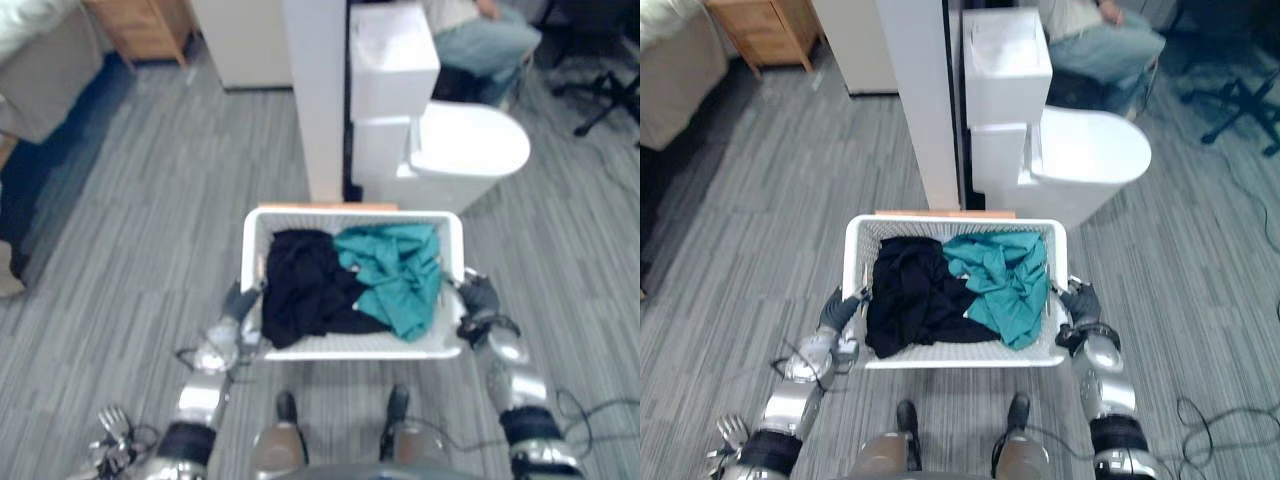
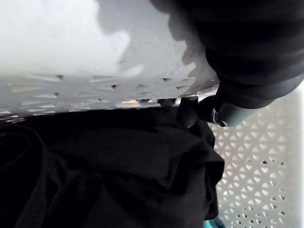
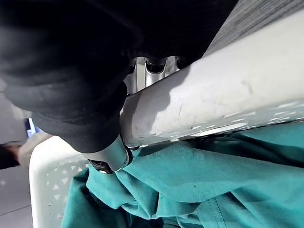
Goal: Pick up the laundry basket with both hands and put the clothes into the washing machine.
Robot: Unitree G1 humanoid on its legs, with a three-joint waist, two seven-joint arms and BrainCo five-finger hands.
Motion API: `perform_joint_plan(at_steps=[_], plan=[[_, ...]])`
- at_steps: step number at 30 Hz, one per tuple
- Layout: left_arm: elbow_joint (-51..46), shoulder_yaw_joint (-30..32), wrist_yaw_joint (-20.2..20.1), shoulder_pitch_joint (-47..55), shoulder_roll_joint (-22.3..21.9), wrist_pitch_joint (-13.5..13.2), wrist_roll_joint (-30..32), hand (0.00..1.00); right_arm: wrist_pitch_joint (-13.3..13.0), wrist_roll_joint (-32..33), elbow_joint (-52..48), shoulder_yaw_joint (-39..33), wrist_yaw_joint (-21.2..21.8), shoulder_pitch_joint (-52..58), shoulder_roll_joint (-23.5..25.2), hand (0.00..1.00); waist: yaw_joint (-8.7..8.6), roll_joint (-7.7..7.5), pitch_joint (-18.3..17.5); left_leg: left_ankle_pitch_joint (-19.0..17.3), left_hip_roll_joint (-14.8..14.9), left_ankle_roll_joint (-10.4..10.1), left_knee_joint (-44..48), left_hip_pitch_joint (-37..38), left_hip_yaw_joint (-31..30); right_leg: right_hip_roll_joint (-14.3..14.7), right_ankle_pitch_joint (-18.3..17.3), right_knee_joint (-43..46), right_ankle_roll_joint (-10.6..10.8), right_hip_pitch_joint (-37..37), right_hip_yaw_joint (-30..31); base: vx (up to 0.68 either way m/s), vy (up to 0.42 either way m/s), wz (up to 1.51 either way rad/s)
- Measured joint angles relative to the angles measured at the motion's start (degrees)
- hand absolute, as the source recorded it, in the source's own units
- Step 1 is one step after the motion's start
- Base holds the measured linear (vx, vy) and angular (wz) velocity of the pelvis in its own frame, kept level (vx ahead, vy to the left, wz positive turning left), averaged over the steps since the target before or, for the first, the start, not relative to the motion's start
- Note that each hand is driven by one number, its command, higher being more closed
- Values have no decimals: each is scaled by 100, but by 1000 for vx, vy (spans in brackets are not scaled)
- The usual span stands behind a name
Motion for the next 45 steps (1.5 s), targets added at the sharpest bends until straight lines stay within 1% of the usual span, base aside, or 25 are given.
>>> perform_joint_plan(at_steps=[4, 8, 13, 15, 16, 18, 19, 20, 21, 22, 23, 24, 25, 26, 28, 33, 35, 36, 38, 39, 40, 42, 43, 44, 45], plan=[[-77, 0, -88, 653, -266, -9, 0, 100, -33, -132, -21, 10, 111, 475, 82, 100, 41, 11, -293, -45, -4, -7, 3, 236, -134, 10, -66, -71, 6, 364, -128, 2, -3, 18], [-101, -36, -208, 1014, -354, 5, 7, 100, -33, -159, 34, -4, 113, 793, 132, 100, 150, 72, -312, -456, 182, 25, 895, 8, -355, 106, -256, 133, -9, 512, -168, -68, -4, 11], [-215, -68, -204, 1203, -358, 47, 47, 100, -31, -158, 206, 41, 96, 774, 176, 100, 176, 177, -286, -795, -78, -136, 1828, -16, -1828, 6, -495, 644, 16, 443, 445, -154, 82, -34], [-580, -74, -197, 1389, -502, 51, 97, 100, -56, -157, 99, 36, 96, 794, 119, 100, 295, 584, -450, -1646, -202, -248, 2292, -77, -2650, 245, -438, 766, 120, 111, 1151, -167, 245, -126], [-642, -74, -194, 1394, -528, 50, 113, 100, -55, -157, 23, 31, 94, 811, 120, 100, 291, 655, -496, -1888, -204, -237, 2239, -92, -2784, 315, -399, 744, 185, -4, 1292, -242, 282, -125], [-750, -56, -194, 1354, -401, 51, 118, 100, -42, -158, -256, -7, 62, 918, 300, 100, 263, 377, -509, -1977, -569, -65, 2169, -237, -2720, 220, -484, 454, 389, -310, 1901, -164, 238, -106], [-847, -41, -192, 1317, -348, 53, 119, 100, -35, -165, -606, -26, -13, 1044, 450, 100, 250, 218, -522, -1890, -795, 183, 2095, -385, -2682, 138, -671, 483, 555, -622, 2199, -95, 237, -112], [-1082, -44, -193, 1317, -334, 56, 132, 100, -31, -189, -966, -117, -69, 1155, 567, 100, 234, -48, -467, -1808, -1022, 303, 2312, -612, -2525, 65, -630, 644, 461, -1030, 2491, -127, 241, -113], [-1193, -61, -185, 1331, -347, 60, 185, 100, -23, -222, -1121, -137, -131, 1205, 588, 100, 253, -165, -434, -1785, -1072, 341, 2467, -719, -2391, 70, -599, 711, 342, -1200, 2637, -205, 303, -155], [-1299, -59, -177, 1341, -405, 75, 285, 100, 19, -326, -1494, -177, -222, 1346, 622, 100, 290, -404, -430, -1817, -1085, 428, 2739, -876, -1945, 100, -768, 616, 20, -1439, 2933, -207, 281, -179], [-1356, -17, -170, 1350, -478, 84, 306, 100, 57, -397, -1694, -177, -288, 1384, 656, 100, 250, -416, -436, -1731, -973, 585, 2603, -827, -1571, 108, -1254, 451, -566, -1470, 2773, -199, 271, -202], [-1422, 18, -161, 1365, -497, 84, 340, 100, 63, -398, -1808, -177, -303, 1405, 691, 100, 243, -406, -419, -1631, -812, 717, 2442, -789, -1254, 72, -1557, 439, -760, -1546, 2513, -240, 189, -233], [-1561, 106, -158, 1402, -495, 76, 417, 100, 52, -408, -1909, -169, -296, 1425, 765, 100, 316, -478, -454, -1440, -599, 770, 2069, -634, -538, 1, -1072, 655, -559, -1811, 1431, -262, 115, -285], [-1635, 162, -150, 1425, -495, 68, 495, 100, 57, -513, -1894, -177, -306, 1386, 872, 100, 323, -514, -493, -1204, -424, 806, 1567, -333, 162, -57, -742, 1120, -795, -1840, 215, -276, 88, -291], [-1621, 195, -114, 1379, -498, 67, 506, 100, 20, -611, -1787, -176, -341, 1261, 914, 100, 298, -423, -484, -920, -182, 801, 983, 153, 1030, -112, -776, 2086, -932, -1625, -731, -241, 83, -270], [-1177, 169, -71, 1144, -492, 28, 544, 100, -137, -618, -974, -212, -352, 980, 830, 100, 76, -357, -531, -798, 176, 638, 570, 342, 2488, -735, -1358, 3463, -558, -988, -364, -235, -79, -212], [-1018, 154, -93, 1143, -490, 38, 544, 100, -94, -628, -729, -199, -337, 947, 787, 100, 46, -397, -567, -673, 264, 439, 545, 330, 2897, -1068, -1326, 3169, -484, -798, -334, -113, -286, -179], [-900, 120, -120, 1120, -419, 65, 545, 100, -47, -641, -594, -178, -337, 991, 789, 100, -97, -447, -602, -648, 516, 221, 735, 253, 3191, -1046, -1125, 2347, -164, -464, -318, -28, -368, -127], [-864, 45, -124, 1088, -299, 66, 548, 100, -48, -663, -562, -171, -337, 1091, 801, 100, -189, -459, -613, -760, 903, 37, 1256, 79, 3275, -774, -854, 1605, 175, -156, -253, 31, -415, -92], [-747, -17, -121, 1032, -291, 69, 548, 100, -30, -666, -535, -147, -343, 1195, 793, 100, -168, -343, -631, -832, 1446, -46, 1909, -53, 3322, -376, -1024, 1164, 224, 48, -245, 62, -495, -106], [-617, -62, -127, 1033, -382, 112, 549, 100, 6, -665, -525, -122, -377, 1292, 670, 100, -166, -60, -613, -794, 2175, 79, 2666, -121, 3201, 133, -1060, 1032, 96, 160, -108, 65, -537, -125], [-549, -74, -171, 1173, -404, 127, 548, 100, 14, -636, -531, -97, -396, 1444, 624, 100, -126, 34, -583, -275, 2800, 1054, 3737, -339, 2502, 525, -1197, 1034, -150, 408, 228, 70, -341, -111], [-547, -70, -173, 1339, -519, 127, 529, 100, 2, -614, -573, -88, -402, 1477, 600, 100, -6, -23, -521, -134, 2721, 1213, 4527, -700, 1359, 615, -1337, 1035, -350, 621, 550, 128, -172, -133], [-554, -71, -165, 1453, -688, 123, 526, 100, -13, -625, -693, -101, -485, 1479, 510, 100, 68, 23, -492, -485, 2118, 726, 5346, -1178, 374, 620, -1527, 1063, -553, 714, 762, 136, -115, -124], [-554, -71, -166, 1480, -769, 111, 515, 100, -23, -628, -714, -99, -505, 1478, 435, 100, 118, 44, -489, -636, 1686, 517, 5572, -1407, 11, 602, -1650, 1102, -618, 686, 865, 107, -17, -95]])
